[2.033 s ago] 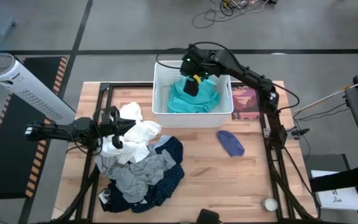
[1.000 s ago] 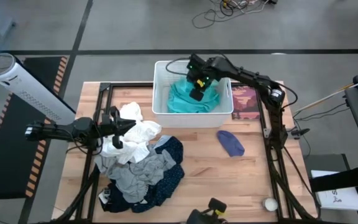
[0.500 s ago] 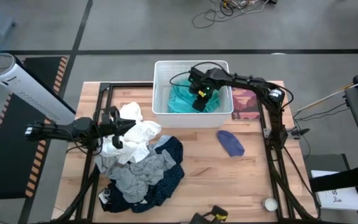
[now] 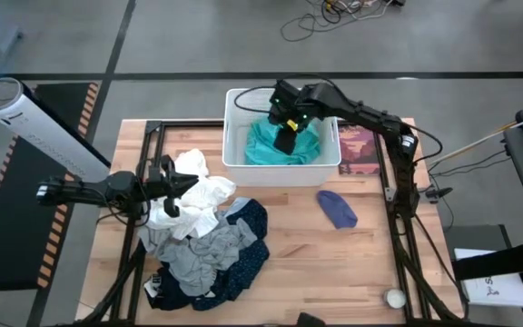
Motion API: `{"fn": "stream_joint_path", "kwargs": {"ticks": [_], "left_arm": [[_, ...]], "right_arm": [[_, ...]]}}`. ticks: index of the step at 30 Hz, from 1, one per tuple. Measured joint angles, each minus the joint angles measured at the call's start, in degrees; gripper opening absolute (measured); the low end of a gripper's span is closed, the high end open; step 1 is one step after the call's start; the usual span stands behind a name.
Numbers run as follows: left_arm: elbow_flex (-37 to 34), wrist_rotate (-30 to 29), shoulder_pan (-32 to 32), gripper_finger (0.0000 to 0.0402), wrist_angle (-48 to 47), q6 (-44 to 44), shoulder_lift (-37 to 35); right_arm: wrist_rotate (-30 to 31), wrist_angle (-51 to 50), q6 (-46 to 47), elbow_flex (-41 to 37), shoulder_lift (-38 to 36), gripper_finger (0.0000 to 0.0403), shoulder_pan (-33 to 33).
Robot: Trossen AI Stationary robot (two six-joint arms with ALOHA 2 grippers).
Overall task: Sort clothes
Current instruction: Put the right blue sock into the laundry bin
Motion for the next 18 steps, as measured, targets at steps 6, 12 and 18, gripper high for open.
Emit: {"fn": "stream_joint_path", "kwargs": {"ticks": [6, 12, 18], "left_arm": [[0.0, 0.0, 0.0, 0.0038, 0.0, -0.01, 0.01], [0.0, 0.0, 0.0, 0.0038, -0.02, 0.0, 0.0], [0.0, 0.0, 0.02, 0.0038, 0.0, -0.02, 0.02]], "right_arm": [[-0.01, -10.73, -0.01, 13.57, -0.16, 0.0168, 3.27], [0.01, -17.38, 0.71, 19.44, -2.5, 0.0184, 7.93], [2.86, -20.05, 4.18, 17.38, -7.95, 0.0168, 14.13]]}}
